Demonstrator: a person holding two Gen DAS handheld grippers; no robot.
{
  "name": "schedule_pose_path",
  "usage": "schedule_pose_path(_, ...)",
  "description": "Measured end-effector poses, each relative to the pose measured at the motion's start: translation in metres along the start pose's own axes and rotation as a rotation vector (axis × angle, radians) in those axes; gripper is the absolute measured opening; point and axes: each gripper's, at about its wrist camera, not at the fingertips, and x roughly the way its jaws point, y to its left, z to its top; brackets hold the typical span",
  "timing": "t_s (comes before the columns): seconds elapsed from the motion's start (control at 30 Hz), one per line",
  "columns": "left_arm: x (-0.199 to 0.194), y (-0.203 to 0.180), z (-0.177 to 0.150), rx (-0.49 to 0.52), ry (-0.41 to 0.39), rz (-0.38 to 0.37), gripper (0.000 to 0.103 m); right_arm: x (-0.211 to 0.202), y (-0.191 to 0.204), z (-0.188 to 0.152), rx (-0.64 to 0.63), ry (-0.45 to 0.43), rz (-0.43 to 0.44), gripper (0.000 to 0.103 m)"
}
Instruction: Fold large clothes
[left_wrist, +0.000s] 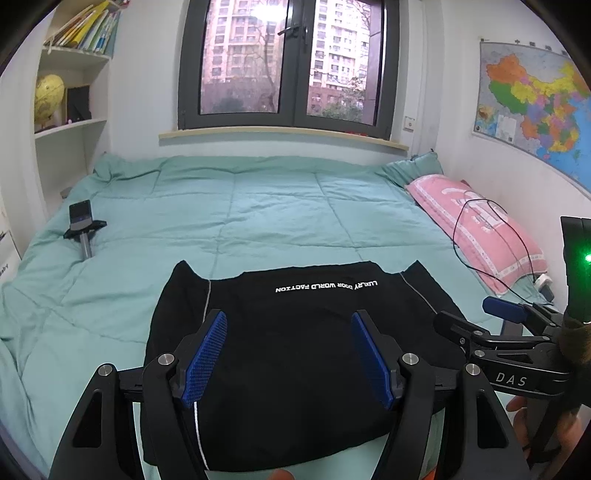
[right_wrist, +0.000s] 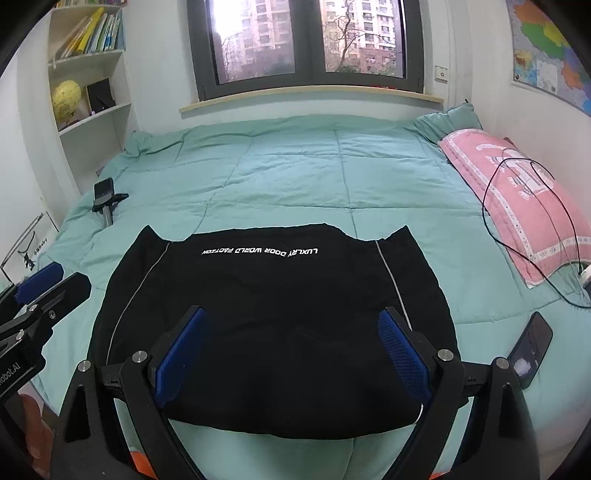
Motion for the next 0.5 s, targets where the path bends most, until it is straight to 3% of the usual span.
schedule_pose_path(0.5,-0.0034,0.0062,-0.0021,0.001,-0.018,0.027,0.071,-0.0025,0.0032,-0.0038,-0.011,-0.01,0.003,0.094)
